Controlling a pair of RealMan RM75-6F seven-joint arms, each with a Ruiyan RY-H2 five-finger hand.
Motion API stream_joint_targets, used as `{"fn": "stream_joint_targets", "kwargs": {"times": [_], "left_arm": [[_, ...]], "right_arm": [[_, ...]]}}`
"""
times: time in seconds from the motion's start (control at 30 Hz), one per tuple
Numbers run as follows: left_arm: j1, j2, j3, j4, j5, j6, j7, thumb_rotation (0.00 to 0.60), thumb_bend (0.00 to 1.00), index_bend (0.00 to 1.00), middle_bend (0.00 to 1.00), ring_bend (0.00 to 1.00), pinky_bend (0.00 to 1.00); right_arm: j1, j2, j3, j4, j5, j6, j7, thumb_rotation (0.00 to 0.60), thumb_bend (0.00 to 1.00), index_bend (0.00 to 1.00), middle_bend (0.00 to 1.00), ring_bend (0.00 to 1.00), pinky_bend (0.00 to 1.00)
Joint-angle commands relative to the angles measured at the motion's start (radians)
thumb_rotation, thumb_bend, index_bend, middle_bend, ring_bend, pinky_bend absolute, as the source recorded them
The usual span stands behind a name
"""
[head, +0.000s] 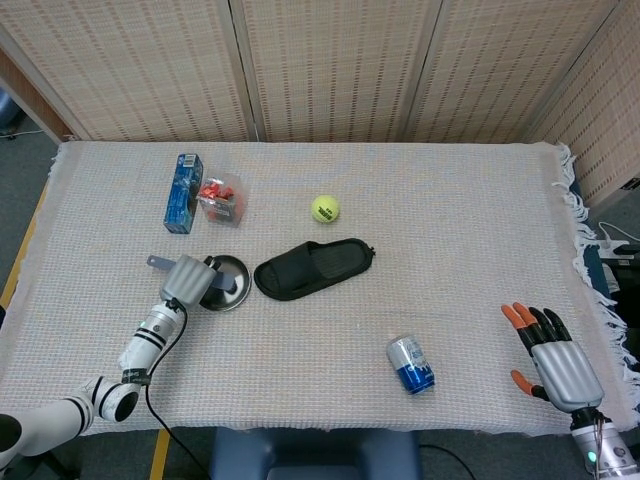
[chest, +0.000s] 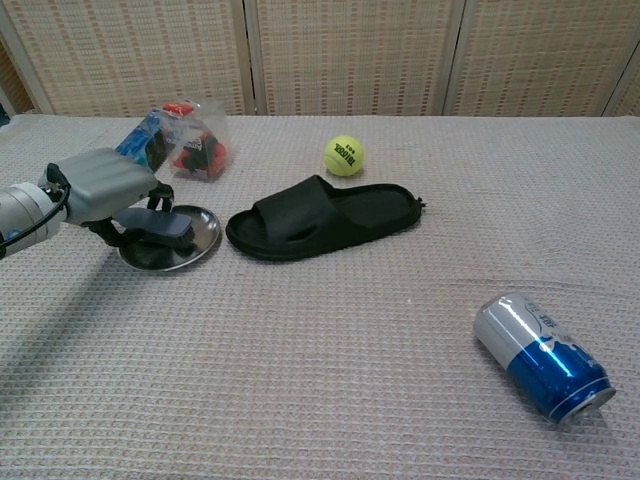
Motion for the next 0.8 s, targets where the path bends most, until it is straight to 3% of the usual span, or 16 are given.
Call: {"fn": "stream_joint_targets", "kwargs": {"times": [0.03,0.13,0.3,0.43,0.53,0.8], "left_arm": [[0.001,0.034,-0.015,-0.061,-0.023,-0.02,-0.014,0.6,0.42,0.46,0.52,0.66,0.93],[0.002,0.055,-0.03,-0.119,-0.046,-0.015,0.006,0.6,0.42,0.46,0.52,0.67,0.93],[-0.007,0.068,-0.059,-0.203,-0.099,-0.006,0.06,0.6,0.42,0.47,0.53,0.67,0.93],[-0.024,0.064,-0.084,-0.257,-0.154,0.007,0.129,0.6,0.42,0.47,0.53,0.67,0.93],[-0.039,0.049,-0.103,-0.282,-0.198,0.033,0.2,0.6,0.42,0.47,0.53,0.67,0.93],[-0.088,-0.013,-0.131,-0.351,-0.285,0.118,0.392,0.6,0.42,0.48,0.54,0.67,0.94]], "right_arm": [[0.045,-0.029,0.028,0.033,-0.016,-0.029,0.002,0.6,0.18,0.0,0.0,0.0,0.0],[0.118,-0.061,0.073,0.074,-0.012,-0.092,0.007,0.6,0.22,0.0,0.0,0.0,0.0],[0.251,-0.116,0.131,0.142,-0.015,-0.212,0.025,0.6,0.37,0.0,0.0,0.0,0.0],[0.352,-0.22,0.172,0.256,0.007,-0.3,-0.007,0.6,0.44,0.04,0.0,0.0,0.0],[0.404,-0.305,0.19,0.329,0.047,-0.355,-0.055,0.6,0.46,0.07,0.0,0.0,0.0],[0.512,-0.472,0.219,0.467,0.13,-0.46,-0.126,0.6,0.61,0.1,0.0,0.0,0.0]]}}
